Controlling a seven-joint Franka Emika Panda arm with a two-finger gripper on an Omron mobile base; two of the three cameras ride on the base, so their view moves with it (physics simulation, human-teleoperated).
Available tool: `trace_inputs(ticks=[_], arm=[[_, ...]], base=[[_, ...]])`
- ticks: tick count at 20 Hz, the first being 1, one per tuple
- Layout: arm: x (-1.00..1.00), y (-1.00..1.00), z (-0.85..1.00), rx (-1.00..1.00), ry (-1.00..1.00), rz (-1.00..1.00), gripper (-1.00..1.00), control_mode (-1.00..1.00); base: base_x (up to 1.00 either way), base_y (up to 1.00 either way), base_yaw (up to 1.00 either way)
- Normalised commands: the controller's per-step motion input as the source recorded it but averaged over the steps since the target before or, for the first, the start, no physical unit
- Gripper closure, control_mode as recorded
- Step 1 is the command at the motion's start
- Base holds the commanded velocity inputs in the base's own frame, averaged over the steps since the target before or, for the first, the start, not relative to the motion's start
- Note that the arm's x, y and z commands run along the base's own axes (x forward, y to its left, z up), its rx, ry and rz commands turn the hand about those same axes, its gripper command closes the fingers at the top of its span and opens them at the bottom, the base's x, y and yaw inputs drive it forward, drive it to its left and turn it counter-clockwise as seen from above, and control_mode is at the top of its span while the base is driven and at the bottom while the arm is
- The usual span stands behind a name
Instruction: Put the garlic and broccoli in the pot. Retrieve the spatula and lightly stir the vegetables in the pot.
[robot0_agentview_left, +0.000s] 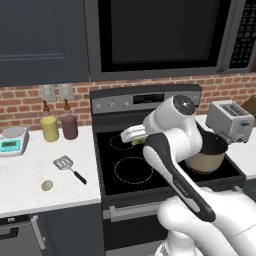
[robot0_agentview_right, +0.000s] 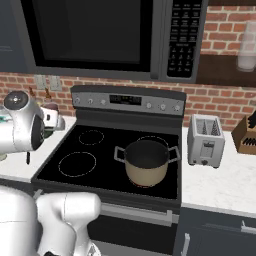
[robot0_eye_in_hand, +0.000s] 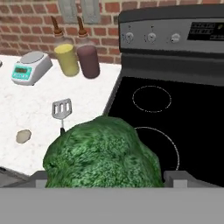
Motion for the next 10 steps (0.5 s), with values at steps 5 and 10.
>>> trace_inputs(ticks=[5, 10], arm=[[-0.01, -1.00, 0.26, 0.07, 0.09, -0.22, 1.00, -1.00], [0.00, -1.00, 0.12, 0.00, 0.09, -0.29, 1.00, -1.00]], base=[[0.00, 0.00, 0.00], [0.00, 0.00, 0.00]])
